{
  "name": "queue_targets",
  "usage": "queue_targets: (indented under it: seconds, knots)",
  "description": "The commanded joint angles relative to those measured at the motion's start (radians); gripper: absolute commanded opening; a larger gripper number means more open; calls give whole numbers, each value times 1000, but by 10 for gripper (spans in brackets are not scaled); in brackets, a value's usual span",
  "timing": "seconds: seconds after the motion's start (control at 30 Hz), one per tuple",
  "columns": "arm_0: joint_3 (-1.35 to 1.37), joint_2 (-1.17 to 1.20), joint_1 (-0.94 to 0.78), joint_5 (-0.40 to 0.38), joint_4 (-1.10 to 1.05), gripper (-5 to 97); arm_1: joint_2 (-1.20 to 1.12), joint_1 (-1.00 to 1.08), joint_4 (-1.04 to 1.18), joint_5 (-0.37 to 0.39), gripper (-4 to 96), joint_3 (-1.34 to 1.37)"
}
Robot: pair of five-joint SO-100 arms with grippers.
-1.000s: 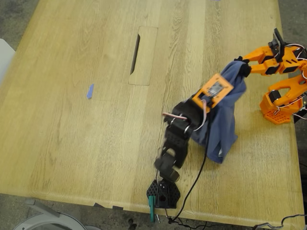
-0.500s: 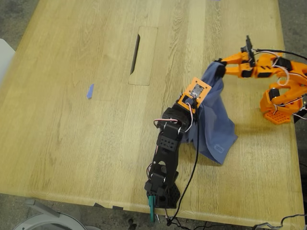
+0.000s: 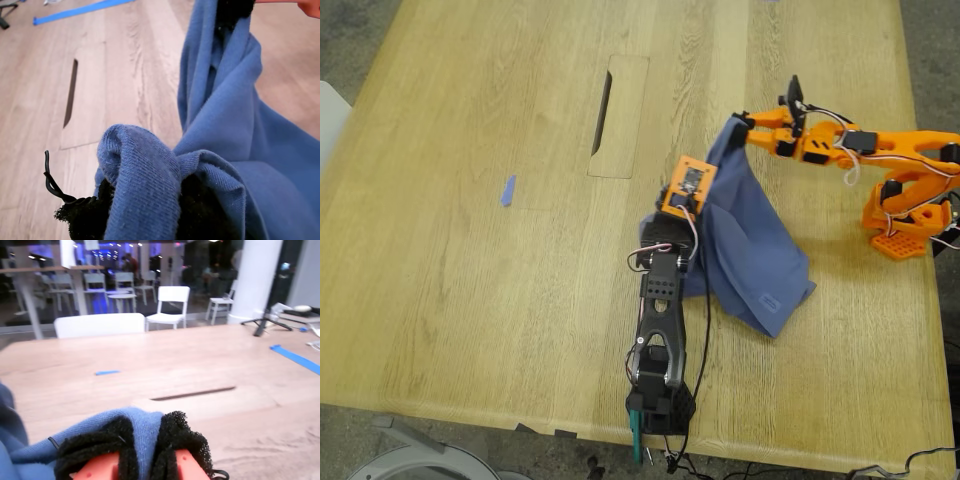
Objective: Fold a T-shirt
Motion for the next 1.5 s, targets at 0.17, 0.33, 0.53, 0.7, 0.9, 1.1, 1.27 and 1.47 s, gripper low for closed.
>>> queue_targets:
  seconds: [0.17, 0.33, 0.53, 0.7, 0.9, 1.1, 1.27, 1.47]
  knots:
    - [67, 28, -110, 11, -276, 0, -186, 97, -207, 9, 68, -26]
    - [86, -100, -130, 15, -472, 0, -347, 103, -288, 11, 67, -143]
    - [72, -272, -160, 15, -689, 0, -531, 123, -387, 14, 68, -272]
    - [72, -367, -206, 18, -841, 0, -664, 144, -457, 14, 68, -400]
    - [58, -457, -267, 18, -988, 0, -790, 179, -486, 14, 68, -532]
    - [46, -494, -287, 20, -1062, 0, -822, 199, -520, 8, 65, -566]
    - [48, -426, -259, 20, -1035, 0, -802, 227, -506, 11, 66, -611]
    - [67, -367, -249, 32, -1080, 0, -815, 249, -486, 14, 65, -704]
